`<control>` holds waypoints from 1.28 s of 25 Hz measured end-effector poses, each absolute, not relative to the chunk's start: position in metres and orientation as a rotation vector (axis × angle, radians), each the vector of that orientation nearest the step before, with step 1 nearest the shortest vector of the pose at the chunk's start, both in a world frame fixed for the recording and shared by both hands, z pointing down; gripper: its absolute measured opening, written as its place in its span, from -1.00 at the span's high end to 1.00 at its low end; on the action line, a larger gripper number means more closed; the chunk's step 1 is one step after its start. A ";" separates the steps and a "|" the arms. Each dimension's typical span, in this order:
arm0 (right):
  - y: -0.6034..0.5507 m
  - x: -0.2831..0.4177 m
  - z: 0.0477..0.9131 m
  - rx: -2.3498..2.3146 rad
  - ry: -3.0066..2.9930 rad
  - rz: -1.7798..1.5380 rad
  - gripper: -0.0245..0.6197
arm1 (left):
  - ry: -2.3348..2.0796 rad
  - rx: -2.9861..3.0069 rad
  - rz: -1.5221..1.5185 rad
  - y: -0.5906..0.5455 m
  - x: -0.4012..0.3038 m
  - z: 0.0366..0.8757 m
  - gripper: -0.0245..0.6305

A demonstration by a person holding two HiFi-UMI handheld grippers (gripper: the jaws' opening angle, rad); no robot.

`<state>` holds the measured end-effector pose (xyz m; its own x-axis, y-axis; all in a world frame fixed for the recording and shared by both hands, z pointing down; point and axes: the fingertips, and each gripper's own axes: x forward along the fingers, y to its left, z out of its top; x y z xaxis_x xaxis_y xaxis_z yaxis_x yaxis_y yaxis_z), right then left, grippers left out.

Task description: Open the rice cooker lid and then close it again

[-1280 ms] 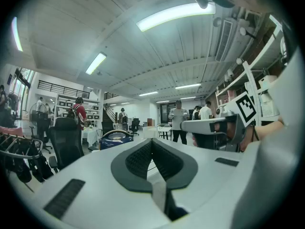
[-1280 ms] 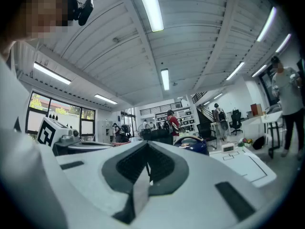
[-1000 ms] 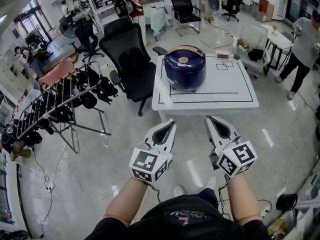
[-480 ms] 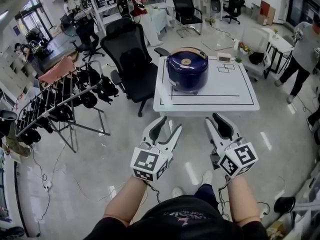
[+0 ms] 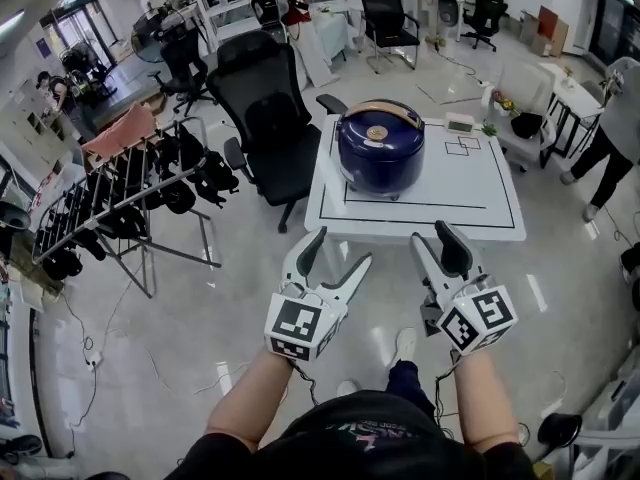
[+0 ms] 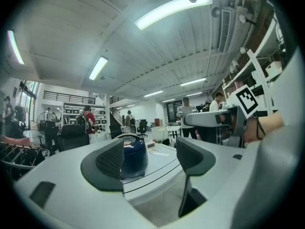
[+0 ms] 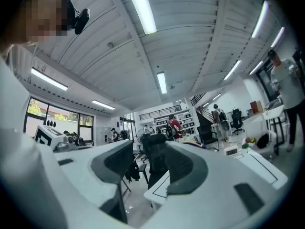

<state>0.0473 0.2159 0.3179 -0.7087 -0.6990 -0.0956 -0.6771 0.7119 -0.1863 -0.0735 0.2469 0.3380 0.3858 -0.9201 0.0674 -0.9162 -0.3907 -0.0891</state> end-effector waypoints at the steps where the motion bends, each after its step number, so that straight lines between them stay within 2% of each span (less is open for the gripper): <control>1: 0.206 0.050 0.318 -1.114 2.759 -0.206 0.31 | 1.722 -2.582 -0.163 0.238 -0.072 0.338 -0.08; 17: 0.042 0.102 0.322 -1.090 2.761 -0.241 0.31 | 1.794 -2.544 -0.192 0.083 -0.034 0.337 -0.09; 32: -0.059 0.140 0.316 -0.990 2.772 -0.259 0.31 | 1.883 -2.456 -0.207 -0.005 0.003 0.329 -0.09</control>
